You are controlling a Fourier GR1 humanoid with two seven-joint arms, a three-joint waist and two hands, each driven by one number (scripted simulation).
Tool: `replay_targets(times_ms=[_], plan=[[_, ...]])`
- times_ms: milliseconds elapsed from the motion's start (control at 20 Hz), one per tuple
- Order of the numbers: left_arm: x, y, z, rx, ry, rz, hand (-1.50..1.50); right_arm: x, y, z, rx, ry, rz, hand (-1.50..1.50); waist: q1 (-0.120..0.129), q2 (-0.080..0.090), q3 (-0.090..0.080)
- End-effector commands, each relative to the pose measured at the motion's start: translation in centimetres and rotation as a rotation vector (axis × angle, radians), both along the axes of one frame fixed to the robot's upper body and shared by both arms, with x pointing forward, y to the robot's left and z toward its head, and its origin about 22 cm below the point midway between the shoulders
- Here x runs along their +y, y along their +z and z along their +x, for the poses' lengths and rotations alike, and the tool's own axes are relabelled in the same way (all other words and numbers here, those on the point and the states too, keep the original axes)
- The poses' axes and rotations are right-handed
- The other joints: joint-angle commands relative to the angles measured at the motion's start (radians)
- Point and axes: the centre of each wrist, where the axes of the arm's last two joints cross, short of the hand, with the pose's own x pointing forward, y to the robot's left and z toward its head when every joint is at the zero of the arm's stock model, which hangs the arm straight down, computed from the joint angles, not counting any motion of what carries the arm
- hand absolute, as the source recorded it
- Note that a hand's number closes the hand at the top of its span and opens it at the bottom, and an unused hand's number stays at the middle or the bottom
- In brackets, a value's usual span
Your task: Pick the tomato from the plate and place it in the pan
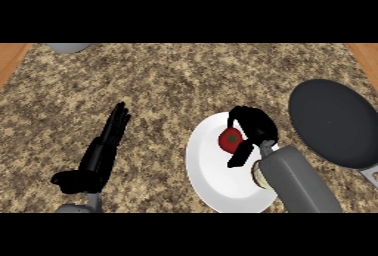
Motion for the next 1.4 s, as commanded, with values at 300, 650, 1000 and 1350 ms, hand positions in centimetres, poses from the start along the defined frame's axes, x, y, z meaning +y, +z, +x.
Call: replay_targets(times_ms=[300,650,1000,1350], plan=[[0.6,-1.4,0.6,-0.008,0.02,0.005,0.0,0.0,4.3,-2.7,-0.271,-0.109,0.011,1.5,-0.012,0.01,0.007],[0.3,-0.7,-1.1,0.024,0.017,0.019,0.0,2.7,8.6,-10.3,-0.495,-0.25,0.032,1.5,-0.017,0.003,0.007],[-0.3,0.4,0.7,0.004,0.021,0.001,0.0,2.0,12.2,-14.0,-0.669,-0.384,0.177,1.5,-0.01,0.01,0.008],[-0.4,1.5,-1.1,-0.005,0.011,0.008,0.0,-2.0,11.5,-11.6,-0.647,-0.575,0.308,1.5,0.002,0.012,0.009]])
